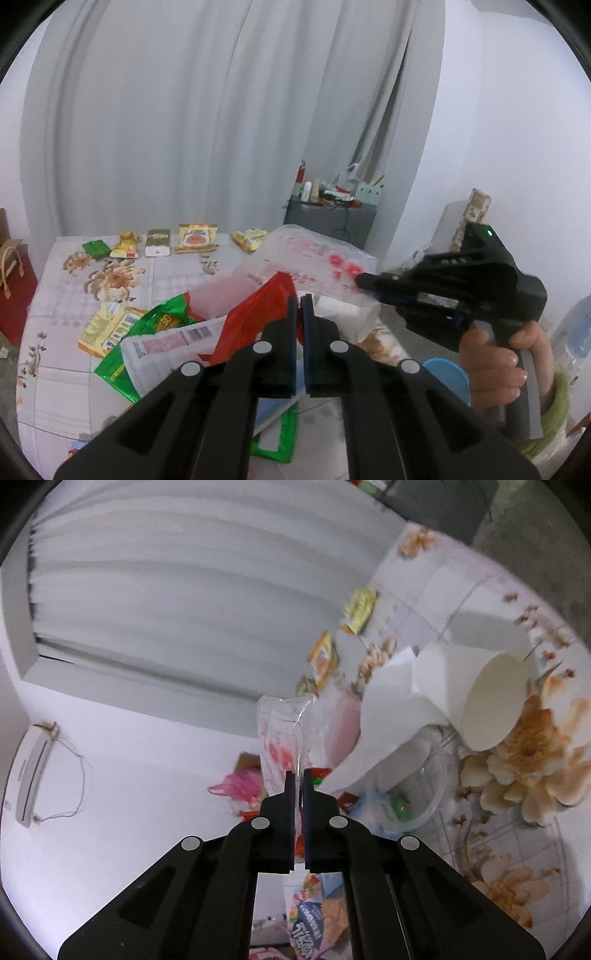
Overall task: Collect trash
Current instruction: 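Carry the red wrapper to the blue wastebasket and open the left gripper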
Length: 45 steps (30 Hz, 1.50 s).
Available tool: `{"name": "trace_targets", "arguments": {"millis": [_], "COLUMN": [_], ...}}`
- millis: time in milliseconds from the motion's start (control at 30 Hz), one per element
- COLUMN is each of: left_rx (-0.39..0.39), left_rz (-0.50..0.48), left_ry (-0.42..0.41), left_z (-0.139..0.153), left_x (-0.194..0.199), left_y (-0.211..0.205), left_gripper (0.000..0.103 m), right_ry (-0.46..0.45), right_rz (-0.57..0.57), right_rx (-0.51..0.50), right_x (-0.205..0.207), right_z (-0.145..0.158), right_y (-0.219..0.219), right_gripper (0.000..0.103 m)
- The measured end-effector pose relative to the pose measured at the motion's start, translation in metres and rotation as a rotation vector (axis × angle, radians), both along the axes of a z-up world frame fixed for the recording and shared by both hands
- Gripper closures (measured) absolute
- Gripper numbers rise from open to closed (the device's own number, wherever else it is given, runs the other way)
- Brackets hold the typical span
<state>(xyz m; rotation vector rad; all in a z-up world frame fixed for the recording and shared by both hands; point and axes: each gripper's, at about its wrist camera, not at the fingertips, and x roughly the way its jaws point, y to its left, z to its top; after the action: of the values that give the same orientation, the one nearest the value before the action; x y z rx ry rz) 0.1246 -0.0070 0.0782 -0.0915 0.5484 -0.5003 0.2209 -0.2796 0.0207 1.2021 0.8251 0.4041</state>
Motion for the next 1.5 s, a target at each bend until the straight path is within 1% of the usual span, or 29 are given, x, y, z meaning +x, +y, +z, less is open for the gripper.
{"name": "trace_targets", "arguments": {"millis": [133,200,300,333,367,433,533,600,667,733,800,833,900,1000,1033,1067,1133,1233,1267,1300,1333,1367,1400,1433,1467,1500], "left_rx": [-0.022,-0.025,-0.035,-0.038,-0.043,-0.050,-0.057,-0.023,0.023,0.072,0.127,0.151,0.195,0.232,0.237,0.251,0.270,0.282,0.284,0.290,0.301,0.327,0.347,0.375,0.393,0.397], "left_rz": [-0.049,-0.098,-0.198,-0.237,-0.290,-0.371,-0.513,-0.590,-0.669,-0.721,-0.762,-0.778,-0.805,-0.831,-0.836,-0.843,-0.846,-0.833,-0.825,-0.822,-0.822,-0.823,-0.823,-0.816,-0.798,-0.780], "left_ry": [-0.006,-0.013,0.005,0.019,0.043,0.090,0.207,0.284,0.347,0.380,0.392,0.396,0.429,0.500,0.513,0.532,0.550,0.566,0.571,0.578,0.586,0.603,0.614,0.626,0.626,0.624], "left_z": [0.014,0.021,0.025,0.025,0.025,0.024,0.018,0.010,-0.002,-0.017,-0.038,-0.048,-0.076,-0.114,-0.120,-0.131,-0.147,-0.169,-0.176,-0.183,-0.189,-0.200,-0.208,-0.219,-0.227,-0.231], "left_x": [-0.010,-0.017,-0.025,-0.027,-0.029,-0.030,-0.031,-0.033,-0.039,-0.043,-0.049,-0.052,-0.056,-0.054,-0.057,-0.056,-0.059,-0.050,-0.046,-0.045,-0.043,-0.041,-0.040,-0.037,-0.035,-0.033], "left_y": [-0.015,-0.033,-0.069,-0.083,-0.103,-0.135,-0.200,-0.249,-0.303,-0.344,-0.386,-0.403,-0.439,-0.478,-0.483,-0.495,-0.513,-0.534,-0.540,-0.546,-0.552,-0.561,-0.566,-0.575,-0.579,-0.581], "left_gripper": [0.101,0.101,0.101,0.101,0.101,0.101,0.101,0.101,0.101,0.101,0.101,0.101,0.101,0.101,0.101,0.101,0.101,0.101,0.101,0.100,0.098,0.095,0.086,0.073,0.067,0.062], "right_ry": [-0.037,-0.049,-0.043,-0.033,-0.023,0.019,0.102,0.164,0.241,0.300,0.365,0.382,0.423,0.483,0.493,0.505,0.525,0.556,0.566,0.576,0.585,0.598,0.609,0.621,0.638,0.652], "right_rz": [-0.095,-0.159,-0.289,-0.356,-0.400,-0.532,-0.692,-0.787,-0.875,-0.926,-0.964,-0.971,-0.986,-1.000,-1.002,-1.005,-1.005,-1.006,-1.011,-1.016,-1.022,-1.031,-1.035,-1.028,-1.017,-1.005], "right_rx": [-0.023,-0.044,-0.061,-0.087,-0.110,-0.179,-0.265,-0.311,-0.357,-0.377,-0.387,-0.382,-0.379,-0.364,-0.355,-0.347,-0.336,-0.304,-0.295,-0.288,-0.279,-0.271,-0.265,-0.261,-0.266,-0.274], "right_x": [-0.045,-0.071,-0.116,-0.138,-0.150,-0.188,-0.232,-0.257,-0.278,-0.287,-0.291,-0.293,-0.300,-0.301,-0.308,-0.315,-0.316,-0.312,-0.309,-0.307,-0.304,-0.302,-0.299,-0.293,-0.288,-0.284], "right_z": [0.011,0.012,0.008,0.006,0.005,-0.001,-0.016,-0.029,-0.045,-0.063,-0.084,-0.091,-0.107,-0.134,-0.137,-0.140,-0.151,-0.167,-0.173,-0.180,-0.186,-0.193,-0.200,-0.208,-0.215,-0.220], "right_y": [-0.038,-0.061,-0.100,-0.118,-0.126,-0.155,-0.184,-0.203,-0.222,-0.233,-0.242,-0.245,-0.253,-0.264,-0.269,-0.275,-0.284,-0.297,-0.302,-0.308,-0.312,-0.316,-0.320,-0.324,-0.326,-0.327], "right_gripper": [0.101,0.101,0.101,0.101,0.101,0.101,0.101,0.101,0.101,0.101,0.101,0.101,0.101,0.101,0.101,0.101,0.101,0.101,0.099,0.095,0.094,0.088,0.069,0.059,0.048,0.048]}}
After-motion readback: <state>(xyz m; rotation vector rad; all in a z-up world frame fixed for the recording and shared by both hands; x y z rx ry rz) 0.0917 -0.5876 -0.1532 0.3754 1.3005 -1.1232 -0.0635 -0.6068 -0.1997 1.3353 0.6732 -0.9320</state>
